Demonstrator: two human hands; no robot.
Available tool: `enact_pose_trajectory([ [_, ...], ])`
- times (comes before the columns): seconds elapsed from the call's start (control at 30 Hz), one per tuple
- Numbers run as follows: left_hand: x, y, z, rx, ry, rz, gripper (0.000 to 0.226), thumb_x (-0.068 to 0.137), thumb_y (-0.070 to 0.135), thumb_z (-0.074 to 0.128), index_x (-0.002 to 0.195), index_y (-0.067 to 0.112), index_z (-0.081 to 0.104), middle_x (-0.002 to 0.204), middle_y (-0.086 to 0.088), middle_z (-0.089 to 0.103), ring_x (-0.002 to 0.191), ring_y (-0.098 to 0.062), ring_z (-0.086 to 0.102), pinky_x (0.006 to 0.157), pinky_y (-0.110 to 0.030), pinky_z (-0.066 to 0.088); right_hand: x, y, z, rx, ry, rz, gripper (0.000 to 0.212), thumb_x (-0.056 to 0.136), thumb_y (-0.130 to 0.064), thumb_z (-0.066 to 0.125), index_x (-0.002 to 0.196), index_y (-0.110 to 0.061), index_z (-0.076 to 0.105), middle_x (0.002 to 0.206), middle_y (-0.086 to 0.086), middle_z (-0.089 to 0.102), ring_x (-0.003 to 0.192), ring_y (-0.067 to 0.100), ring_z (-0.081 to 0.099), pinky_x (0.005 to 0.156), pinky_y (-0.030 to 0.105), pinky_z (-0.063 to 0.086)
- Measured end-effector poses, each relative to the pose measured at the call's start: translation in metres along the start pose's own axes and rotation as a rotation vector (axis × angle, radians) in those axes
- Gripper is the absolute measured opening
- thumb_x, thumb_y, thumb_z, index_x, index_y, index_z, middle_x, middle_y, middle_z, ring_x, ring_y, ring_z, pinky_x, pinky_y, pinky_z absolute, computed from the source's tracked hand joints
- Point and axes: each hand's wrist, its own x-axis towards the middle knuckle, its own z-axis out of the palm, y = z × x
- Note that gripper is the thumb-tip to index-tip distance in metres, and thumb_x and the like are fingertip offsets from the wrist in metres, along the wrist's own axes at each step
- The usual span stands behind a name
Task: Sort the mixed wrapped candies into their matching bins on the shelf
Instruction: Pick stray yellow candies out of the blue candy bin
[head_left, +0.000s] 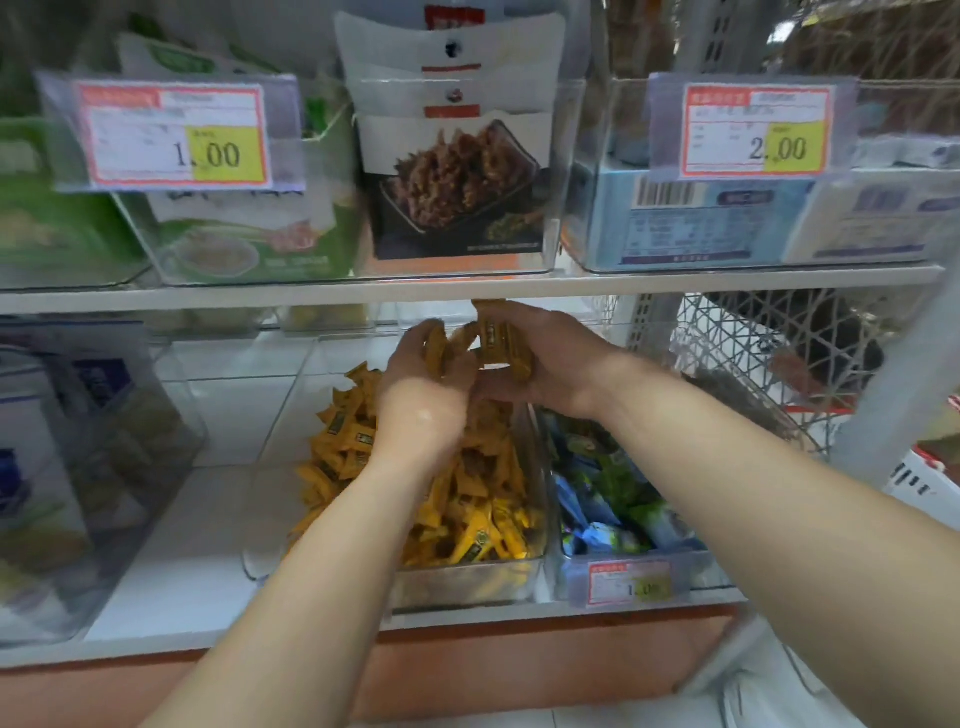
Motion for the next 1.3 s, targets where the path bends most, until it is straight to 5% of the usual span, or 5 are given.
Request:
enact_pose_trajectory([
  [0.13, 0.014, -0.009, -0.028, 0.423, -0.045, 0.164, 0.058, 0.093, 0.018, 0.063, 0.147, 0.023, 0.045, 0.145, 0.0, 0.054, 0.132, -0.02, 0.049, 0.103, -0.022, 0.035, 0.01, 0.005, 0.022, -0.27, 0.013, -0.014, 0.024, 0.093, -0.036, 0.065, 0.104, -0.015, 0.07, 0.107, 0.008, 0.068, 0.104, 0.027, 0.065, 0.098, 0.047, 0.055],
  [0.4, 0.024, -0.022, -0.052, 0.903, -0.192, 0.115, 0.069, 0.087, 0.065, 0.055, 0.149, 0.037, 0.04, 0.163, 0.003, 0.025, 0.146, -0.031, 0.028, 0.118, -0.047, 0.026, 0.007, 0.018, 0.007, -0.987, 0.102, -0.324, 0.035, 0.094, -0.037, 0.061, 0.128, -0.028, 0.062, 0.131, -0.008, 0.059, 0.119, 0.012, 0.055, 0.091, 0.023, 0.039],
  [0.73, -0.004, -0.008, 0.012, 0.701, -0.369, 0.418, 0.04, 0.091, 0.049, 0.058, 0.128, 0.033, 0.059, 0.13, 0.003, 0.059, 0.117, -0.021, 0.055, 0.09, -0.028, 0.043, 0.016, 0.018, -0.147, -1.104, 0.526, -0.267, 0.022, 0.088, -0.024, 0.07, 0.109, -0.024, 0.07, 0.105, -0.007, 0.062, 0.095, 0.008, 0.056, 0.081, 0.02, 0.037],
  [1.07, -0.016, -0.028, 0.055, 0.785, -0.421, 0.468, 0.063, 0.09, 0.048, 0.054, 0.147, 0.027, 0.04, 0.154, 0.002, 0.035, 0.139, -0.017, 0.024, 0.113, -0.033, 0.027, 0.057, 0.032, -0.164, -1.408, -0.004, 0.01, 0.038, 0.087, -0.031, 0.074, 0.124, -0.024, 0.067, 0.117, -0.002, 0.065, 0.106, 0.018, 0.061, 0.089, 0.03, 0.045],
  [1.3, -0.014, -0.029, 0.052, 0.748, -0.464, 0.408, 0.067, 0.08, 0.059, 0.042, 0.14, 0.031, 0.049, 0.157, 0.007, 0.03, 0.14, -0.013, 0.021, 0.113, -0.034, 0.025, 0.051, 0.034, -0.173, -1.541, 0.139, -0.128, 0.027, 0.094, -0.04, 0.064, 0.101, -0.016, 0.075, 0.102, 0.004, 0.07, 0.093, 0.021, 0.066, 0.079, 0.03, 0.05],
])
